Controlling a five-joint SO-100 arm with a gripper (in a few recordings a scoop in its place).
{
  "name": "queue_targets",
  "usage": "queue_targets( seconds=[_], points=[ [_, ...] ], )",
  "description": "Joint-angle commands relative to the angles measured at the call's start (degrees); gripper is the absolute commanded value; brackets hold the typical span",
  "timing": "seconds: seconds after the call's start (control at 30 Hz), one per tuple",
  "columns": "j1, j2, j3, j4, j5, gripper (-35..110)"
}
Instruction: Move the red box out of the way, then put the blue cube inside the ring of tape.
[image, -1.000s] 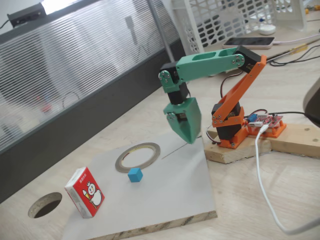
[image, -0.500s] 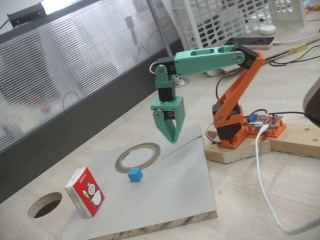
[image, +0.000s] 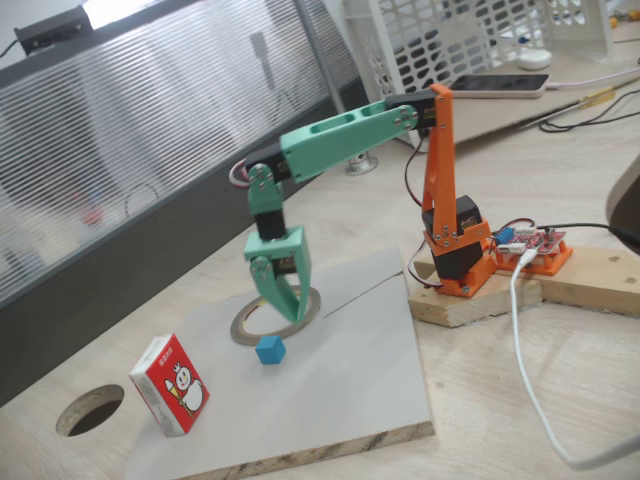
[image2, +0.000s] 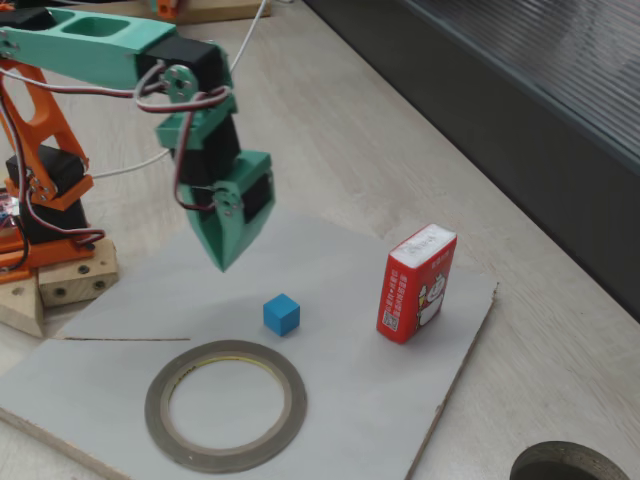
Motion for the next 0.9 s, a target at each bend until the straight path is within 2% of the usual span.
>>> queue_targets(
  seconds=[0.0, 0.27, 0.4, 0.57, 0.87],
  points=[
    [-2.5, -4.3, -7.2, 0.2, 1.1, 0],
    [-2.5, -14.1, -19.5, 0.2, 1.3, 0],
    [-2.6, -17.4, -23.6, 0.3, 5.0, 0],
    [-6.2, -19.2, -25.0, 0.2, 11.3, 0],
    [-10.6, -22.0, -25.1, 0.1, 11.9, 0]
  ],
)
